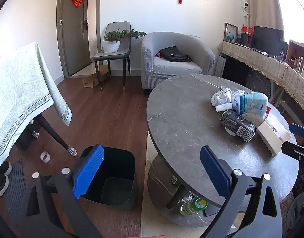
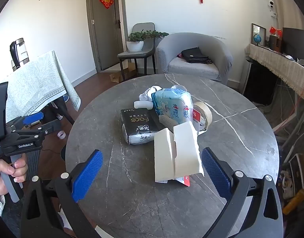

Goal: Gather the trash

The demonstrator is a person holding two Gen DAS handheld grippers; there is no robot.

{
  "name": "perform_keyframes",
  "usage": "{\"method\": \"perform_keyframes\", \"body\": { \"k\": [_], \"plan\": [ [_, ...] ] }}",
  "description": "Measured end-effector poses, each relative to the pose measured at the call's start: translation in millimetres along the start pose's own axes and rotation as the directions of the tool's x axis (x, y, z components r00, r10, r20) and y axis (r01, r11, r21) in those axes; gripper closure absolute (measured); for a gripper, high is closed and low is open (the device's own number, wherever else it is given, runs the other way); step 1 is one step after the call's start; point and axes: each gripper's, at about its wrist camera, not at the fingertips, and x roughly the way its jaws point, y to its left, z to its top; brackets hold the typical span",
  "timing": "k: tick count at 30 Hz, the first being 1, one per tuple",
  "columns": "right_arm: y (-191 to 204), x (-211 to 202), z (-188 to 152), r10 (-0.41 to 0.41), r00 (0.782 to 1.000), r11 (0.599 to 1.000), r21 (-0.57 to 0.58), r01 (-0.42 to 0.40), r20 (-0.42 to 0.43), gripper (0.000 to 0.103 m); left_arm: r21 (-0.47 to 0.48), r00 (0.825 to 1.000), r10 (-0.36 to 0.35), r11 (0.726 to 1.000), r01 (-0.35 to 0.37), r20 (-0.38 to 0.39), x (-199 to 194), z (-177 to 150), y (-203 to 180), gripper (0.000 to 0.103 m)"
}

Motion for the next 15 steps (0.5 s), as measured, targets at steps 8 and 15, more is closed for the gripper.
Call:
{"method": "perform_keyframes", "body": {
  "k": [8, 15],
  "plan": [
    [0.5, -0.4, 1.0, -0.001, 1.000, 1.000, 0.000, 0.001, -0.002, 0.003, 0.007, 1.000, 0.001, 1.000, -0.001, 0.002, -3.4, 1.0, -0.1, 0.004],
    [1.0, -0.9, 1.1, 0.003, 1.000, 1.000, 0.002, -0.003, -0.001, 0.003, 0.002, 1.000, 0.003, 1.000, -0.003, -0.008, -0.5, 0.7, -0.5, 0.004]
  ]
}}
